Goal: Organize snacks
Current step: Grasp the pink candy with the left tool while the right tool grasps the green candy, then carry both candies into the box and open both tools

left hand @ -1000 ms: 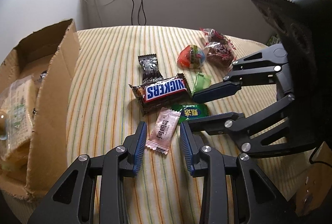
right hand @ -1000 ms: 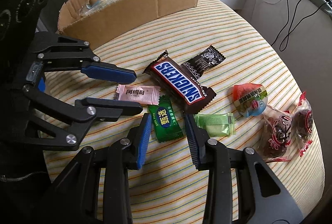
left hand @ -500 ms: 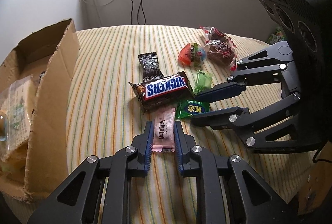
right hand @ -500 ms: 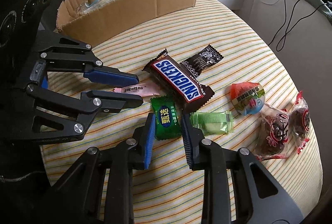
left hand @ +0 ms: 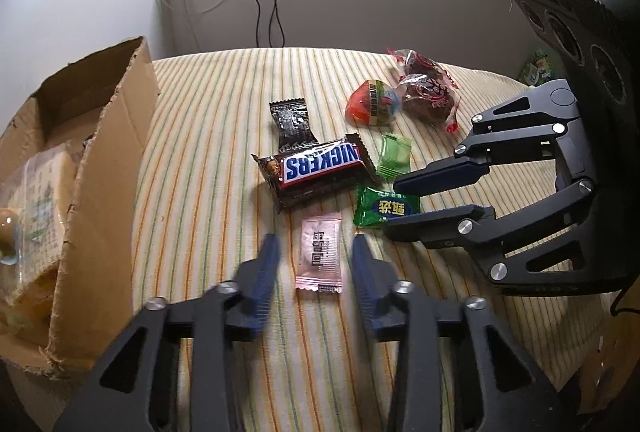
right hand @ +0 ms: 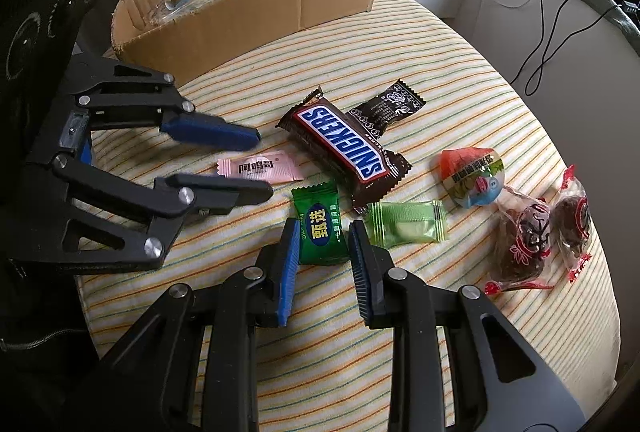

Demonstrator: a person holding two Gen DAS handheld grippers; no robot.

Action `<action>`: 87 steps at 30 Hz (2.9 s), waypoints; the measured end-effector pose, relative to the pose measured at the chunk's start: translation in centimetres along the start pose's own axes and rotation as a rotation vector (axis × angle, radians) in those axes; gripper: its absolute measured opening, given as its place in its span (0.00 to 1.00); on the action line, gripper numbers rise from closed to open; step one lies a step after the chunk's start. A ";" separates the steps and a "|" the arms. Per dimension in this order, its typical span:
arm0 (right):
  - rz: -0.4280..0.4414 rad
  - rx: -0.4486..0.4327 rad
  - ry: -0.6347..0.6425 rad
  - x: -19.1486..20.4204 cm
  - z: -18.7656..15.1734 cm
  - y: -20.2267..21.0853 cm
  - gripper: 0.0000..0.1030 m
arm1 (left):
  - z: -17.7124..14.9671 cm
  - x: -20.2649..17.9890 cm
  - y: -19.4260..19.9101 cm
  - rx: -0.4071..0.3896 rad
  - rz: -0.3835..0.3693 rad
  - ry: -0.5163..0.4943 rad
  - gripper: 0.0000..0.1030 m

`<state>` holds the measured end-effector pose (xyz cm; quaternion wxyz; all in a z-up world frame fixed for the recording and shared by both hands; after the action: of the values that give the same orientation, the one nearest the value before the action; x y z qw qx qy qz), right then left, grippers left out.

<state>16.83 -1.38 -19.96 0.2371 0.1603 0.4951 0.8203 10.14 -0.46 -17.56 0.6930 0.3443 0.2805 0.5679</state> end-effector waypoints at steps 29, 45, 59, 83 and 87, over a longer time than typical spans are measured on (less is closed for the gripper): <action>-0.026 -0.127 -0.014 1.3 3.4 5.5 0.25 | 1.6 2.5 6.9 -0.158 0.049 0.035 0.18; 0.017 -0.220 0.008 4.9 13.9 4.8 0.25 | 0.3 11.6 11.0 -0.226 0.199 0.152 0.18; 0.053 -0.190 0.024 7.8 19.6 0.0 0.25 | -1.4 15.8 11.4 -0.221 0.249 0.215 0.18; 0.042 -0.181 -0.003 7.7 22.0 -3.7 0.69 | -1.9 17.2 11.1 -0.213 0.268 0.233 0.55; 0.037 -0.177 -0.017 7.3 22.0 -3.6 0.69 | -1.9 17.2 11.2 -0.216 0.268 0.238 0.55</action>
<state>22.49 20.20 -12.85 0.2393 0.1548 0.4155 0.8638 5.37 18.00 -9.72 0.6062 0.2328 0.2497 0.7183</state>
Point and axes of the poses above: each gripper's, at about its wrist camera, not at the fingertips, and y roughly against the way its jaws point, x to its left, z to its top, the point moved 7 cm from there along -y, roughly the way its jaws point, and after that the axes turned 9 degrees about -y, right-handed, at the moved point
